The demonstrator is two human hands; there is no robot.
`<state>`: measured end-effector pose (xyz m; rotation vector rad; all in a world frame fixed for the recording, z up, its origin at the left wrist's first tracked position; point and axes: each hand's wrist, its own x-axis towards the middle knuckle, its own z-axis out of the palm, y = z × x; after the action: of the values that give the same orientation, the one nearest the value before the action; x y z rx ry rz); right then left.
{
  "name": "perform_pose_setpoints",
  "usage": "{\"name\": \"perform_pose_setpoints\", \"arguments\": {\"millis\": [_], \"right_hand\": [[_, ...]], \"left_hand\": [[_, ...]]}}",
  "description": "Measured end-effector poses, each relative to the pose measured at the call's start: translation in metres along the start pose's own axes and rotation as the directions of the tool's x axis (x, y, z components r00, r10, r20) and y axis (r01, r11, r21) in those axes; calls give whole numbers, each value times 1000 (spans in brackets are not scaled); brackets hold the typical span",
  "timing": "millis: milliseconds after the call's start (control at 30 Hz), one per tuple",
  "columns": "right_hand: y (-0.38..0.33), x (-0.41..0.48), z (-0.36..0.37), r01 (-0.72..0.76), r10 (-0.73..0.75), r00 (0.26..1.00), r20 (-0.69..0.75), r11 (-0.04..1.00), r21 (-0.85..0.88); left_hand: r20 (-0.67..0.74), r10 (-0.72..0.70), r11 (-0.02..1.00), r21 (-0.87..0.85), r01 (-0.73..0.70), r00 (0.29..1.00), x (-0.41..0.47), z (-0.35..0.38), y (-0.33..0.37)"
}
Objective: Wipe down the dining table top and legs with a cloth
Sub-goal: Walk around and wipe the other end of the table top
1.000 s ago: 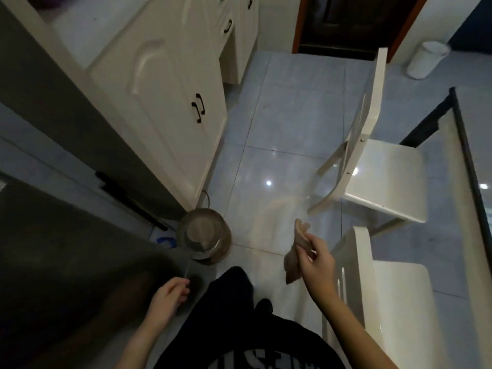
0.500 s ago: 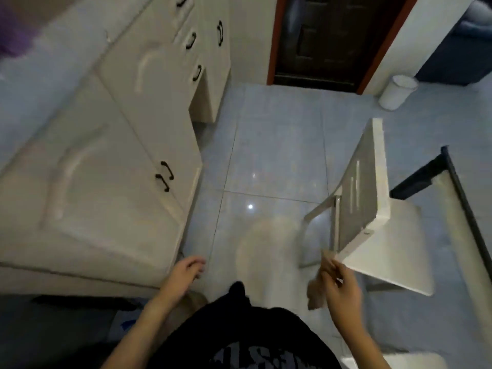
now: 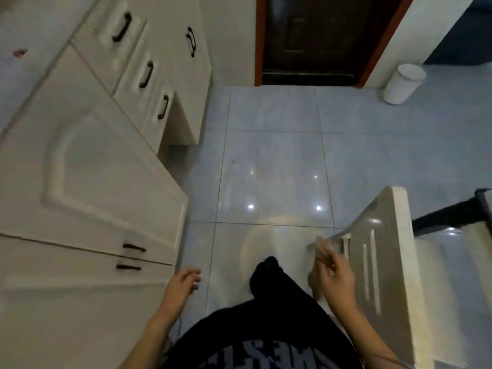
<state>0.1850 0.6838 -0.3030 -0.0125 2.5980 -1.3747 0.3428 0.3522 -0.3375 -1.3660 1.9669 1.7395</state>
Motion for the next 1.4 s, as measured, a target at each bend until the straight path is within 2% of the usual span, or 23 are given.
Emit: {"name": "perform_pose_setpoints", "arguments": {"millis": [100, 333, 433, 567, 700, 867, 933, 1067, 1267, 1400], "right_hand": [[-38, 80, 16, 65, -63, 997, 38, 997, -41], [-84, 239, 28, 98, -96, 995, 38, 994, -58], [-91, 299, 32, 76, -76, 997, 8, 996, -37], [-107, 359, 29, 91, -94, 992, -88, 995, -43], [-99, 406, 23, -54, 23, 977, -214, 989, -141], [-102, 445, 8, -229, 213, 897, -388, 973, 5], [-94, 463, 1, -331, 327, 833, -447, 941, 72], [-71, 513, -19, -447, 445, 743, -500, 886, 125], [-55, 621, -75, -439, 445, 741, -502, 888, 139], [-51, 696, -129, -419, 442, 714, -543, 891, 175]], "left_hand": [[-57, -119, 991, -63, 116, 991, 26, -4, 22], [-144, -119, 992, -66, 110, 982, 116, -12, 110], [-112, -76, 997, -29, 74, 991, 182, -5, 162], [14, 10, 997, 71, -11, 1000, 274, 13, 257], [148, 105, 976, 174, -130, 983, 346, 45, 375], [339, 180, 913, 291, -285, 923, 427, 98, 498], [384, 200, 889, 316, -332, 901, 452, 126, 536], [445, 167, 866, 361, -347, 880, 492, 191, 590], [431, 103, 876, 388, -287, 896, 531, 282, 645], [428, 89, 855, 431, -290, 900, 553, 341, 693]]}}
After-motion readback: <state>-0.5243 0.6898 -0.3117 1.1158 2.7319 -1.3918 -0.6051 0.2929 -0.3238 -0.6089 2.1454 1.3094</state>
